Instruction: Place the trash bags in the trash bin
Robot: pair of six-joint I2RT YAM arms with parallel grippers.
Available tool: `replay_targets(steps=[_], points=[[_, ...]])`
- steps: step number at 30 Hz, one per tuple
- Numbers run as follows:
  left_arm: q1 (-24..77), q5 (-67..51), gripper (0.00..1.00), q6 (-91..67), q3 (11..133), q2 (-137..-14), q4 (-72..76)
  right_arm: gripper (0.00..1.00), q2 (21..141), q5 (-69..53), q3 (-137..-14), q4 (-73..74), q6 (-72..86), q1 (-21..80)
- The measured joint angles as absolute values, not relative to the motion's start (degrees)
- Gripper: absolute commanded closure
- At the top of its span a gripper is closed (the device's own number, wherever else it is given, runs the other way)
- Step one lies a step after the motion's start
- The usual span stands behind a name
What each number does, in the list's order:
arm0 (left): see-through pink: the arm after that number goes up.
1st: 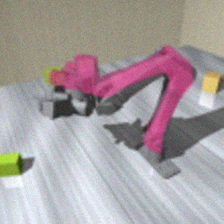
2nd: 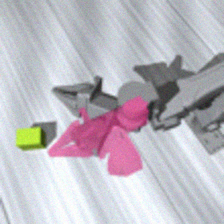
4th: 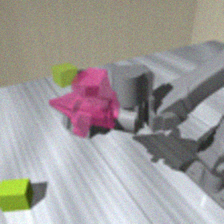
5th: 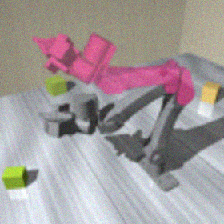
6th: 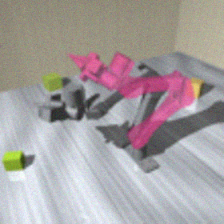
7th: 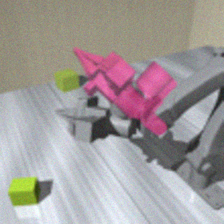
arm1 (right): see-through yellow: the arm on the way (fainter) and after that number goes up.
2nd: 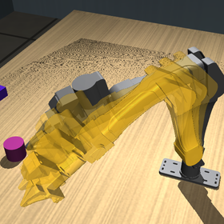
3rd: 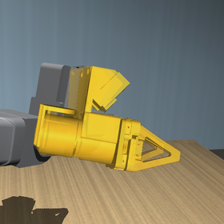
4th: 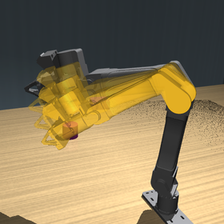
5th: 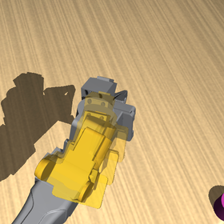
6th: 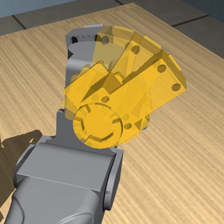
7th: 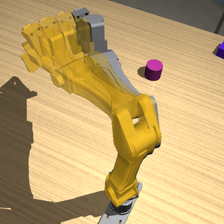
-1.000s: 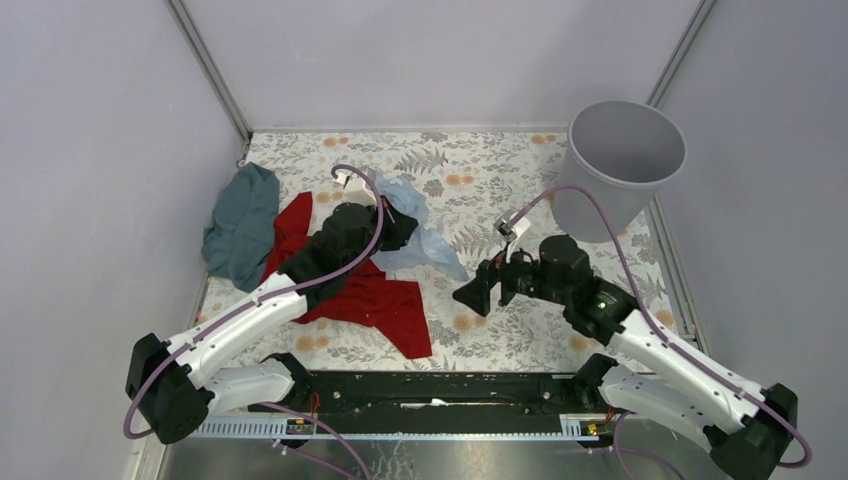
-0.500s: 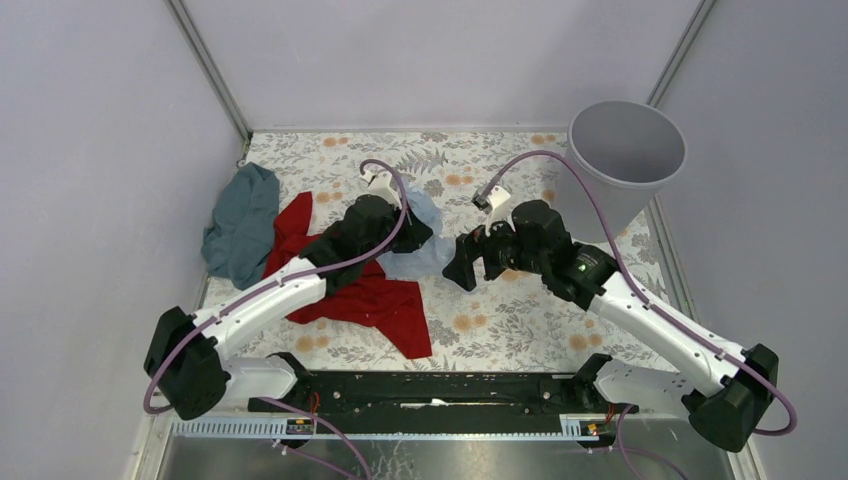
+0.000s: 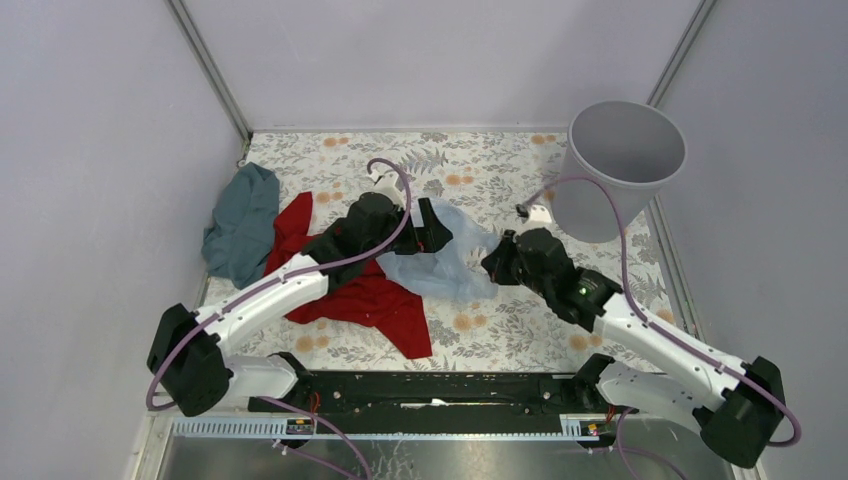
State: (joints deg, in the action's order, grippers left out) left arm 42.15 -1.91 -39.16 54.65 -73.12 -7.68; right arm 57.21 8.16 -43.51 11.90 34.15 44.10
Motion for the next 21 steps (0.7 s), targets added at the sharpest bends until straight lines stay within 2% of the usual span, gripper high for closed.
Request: replay_targets(steps=[2, 5, 6, 9, 10, 15, 21], points=[[42.11, -2.2, 0.01, -39.75, 53.1, -71.31, -7.46, 1.0, 54.19, 12.16, -40.38, 12.34, 38.89, 44.1], [42.04, -3.22, 0.3, -41.8, 49.19, -68.12, -5.06, 1.0, 51.55, 16.6, -37.17, 12.86, 43.33, 44.1], [42.04, -3.64, 0.42, -42.94, 47.05, -66.92, -3.6, 1.0, 51.11, 17.76, -36.62, 13.17, 44.16, 44.1], [42.04, -5.13, 0.63, -47.05, 40.91, -65.84, 1.56, 1.0, 50.24, 19.9, -36.14, 13.5, 45.1, 44.1], [42.06, -6.0, 0.68, -48.53, 39.38, -66.96, 3.29, 1.0, 49.98, 20.08, -36.14, 13.43, 45.08, 44.12], [42.87, -7.77, 0.79, -51.94, 40.99, -79.96, 9.78, 1.0, 49.5, 19.99, -36.14, 13.41, 44.95, 44.12], [44.07, -8.58, 0.83, -53.04, 48.73, -95.5, 16.03, 1.0, 49.5, 19.62, -36.16, 13.43, 44.64, 44.12]])
